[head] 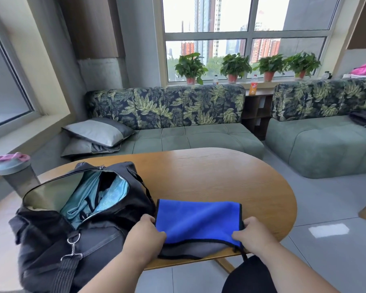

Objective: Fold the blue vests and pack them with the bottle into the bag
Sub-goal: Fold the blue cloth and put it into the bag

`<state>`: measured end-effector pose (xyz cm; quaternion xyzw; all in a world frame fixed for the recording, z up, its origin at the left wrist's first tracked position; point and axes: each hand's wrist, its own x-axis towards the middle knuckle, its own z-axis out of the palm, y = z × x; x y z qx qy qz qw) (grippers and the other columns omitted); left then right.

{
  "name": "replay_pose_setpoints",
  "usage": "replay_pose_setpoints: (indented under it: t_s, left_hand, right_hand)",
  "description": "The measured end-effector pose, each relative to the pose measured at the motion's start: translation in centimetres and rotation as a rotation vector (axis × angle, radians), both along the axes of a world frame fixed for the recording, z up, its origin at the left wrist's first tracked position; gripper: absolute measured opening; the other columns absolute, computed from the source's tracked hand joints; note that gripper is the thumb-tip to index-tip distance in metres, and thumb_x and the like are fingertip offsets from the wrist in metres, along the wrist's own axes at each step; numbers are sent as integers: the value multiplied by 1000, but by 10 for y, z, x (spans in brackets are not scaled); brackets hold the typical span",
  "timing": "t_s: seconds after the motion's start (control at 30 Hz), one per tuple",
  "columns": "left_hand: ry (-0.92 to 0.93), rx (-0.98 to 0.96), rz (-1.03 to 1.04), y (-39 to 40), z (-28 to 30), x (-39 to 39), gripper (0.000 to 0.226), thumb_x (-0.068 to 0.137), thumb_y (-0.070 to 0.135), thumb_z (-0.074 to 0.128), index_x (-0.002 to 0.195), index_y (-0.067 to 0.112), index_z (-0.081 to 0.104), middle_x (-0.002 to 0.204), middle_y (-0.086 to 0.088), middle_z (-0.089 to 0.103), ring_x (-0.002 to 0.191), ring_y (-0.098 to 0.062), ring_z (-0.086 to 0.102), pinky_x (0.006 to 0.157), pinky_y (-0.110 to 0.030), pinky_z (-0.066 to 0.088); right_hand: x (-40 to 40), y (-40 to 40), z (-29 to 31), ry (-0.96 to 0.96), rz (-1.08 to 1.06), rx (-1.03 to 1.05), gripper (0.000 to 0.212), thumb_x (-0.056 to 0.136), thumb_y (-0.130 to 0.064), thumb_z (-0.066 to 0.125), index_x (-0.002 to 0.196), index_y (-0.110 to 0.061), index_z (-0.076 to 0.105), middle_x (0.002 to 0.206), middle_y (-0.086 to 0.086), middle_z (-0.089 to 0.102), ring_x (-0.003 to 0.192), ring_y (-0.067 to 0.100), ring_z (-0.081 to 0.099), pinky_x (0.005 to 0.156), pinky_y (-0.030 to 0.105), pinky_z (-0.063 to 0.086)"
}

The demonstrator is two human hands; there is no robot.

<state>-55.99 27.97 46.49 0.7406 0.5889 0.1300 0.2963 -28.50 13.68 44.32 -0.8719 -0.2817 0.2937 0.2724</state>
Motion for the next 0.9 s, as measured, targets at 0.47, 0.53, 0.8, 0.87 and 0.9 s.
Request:
replay_pose_setpoints:
  t_s: [0.47, 0.53, 0.8, 0.87, 0.9]
  left_hand:
    - [311, 58, -138, -10, -11, -1, 16, 89, 26, 59, 97, 16, 50, 79, 9, 51, 76, -15, 51, 57, -24, 35]
    - [347, 112, -204, -9, -16, -1, 20, 94, 33, 58, 97, 15, 49, 81, 8, 49, 80, -17, 50, 68, -26, 39]
    - [583, 233, -404, -11, -25, 2, 30, 111, 28, 35, 127, 12, 54, 130, -11, 58, 117, -29, 64, 87, -37, 49]
    - [465, 209, -281, -15, -24, 4, 22, 109, 37, 42, 117, 17, 41, 118, -3, 67, 114, -22, 68, 78, -31, 44]
    - [424, 188, -240, -18, -25, 4, 24, 108, 37, 45, 119, 17, 38, 110, 0, 66, 112, -20, 69, 75, -29, 42]
  right_hand:
    - [-5, -15, 14, 241, -14, 132, 22, 93, -30, 66, 80, -17, 54, 70, 0, 48, 65, 19, 45, 64, 32, 32]
    - [-6, -15, 12, 236, 13, 122, 25, 96, -35, 65, 83, -18, 53, 73, -1, 48, 68, 19, 46, 64, 32, 33]
    - [-5, -14, 35, 205, 80, 365, 29, 104, -37, 57, 80, -23, 48, 72, -1, 43, 65, 16, 44, 68, 34, 33]
    - [-5, -11, 56, 140, 86, 485, 31, 107, -34, 54, 81, -19, 49, 69, -2, 42, 63, 13, 41, 66, 35, 33]
    - [-6, -9, 65, 105, 96, 502, 28, 108, -32, 54, 85, -17, 54, 68, -4, 45, 63, 12, 43, 65, 35, 36]
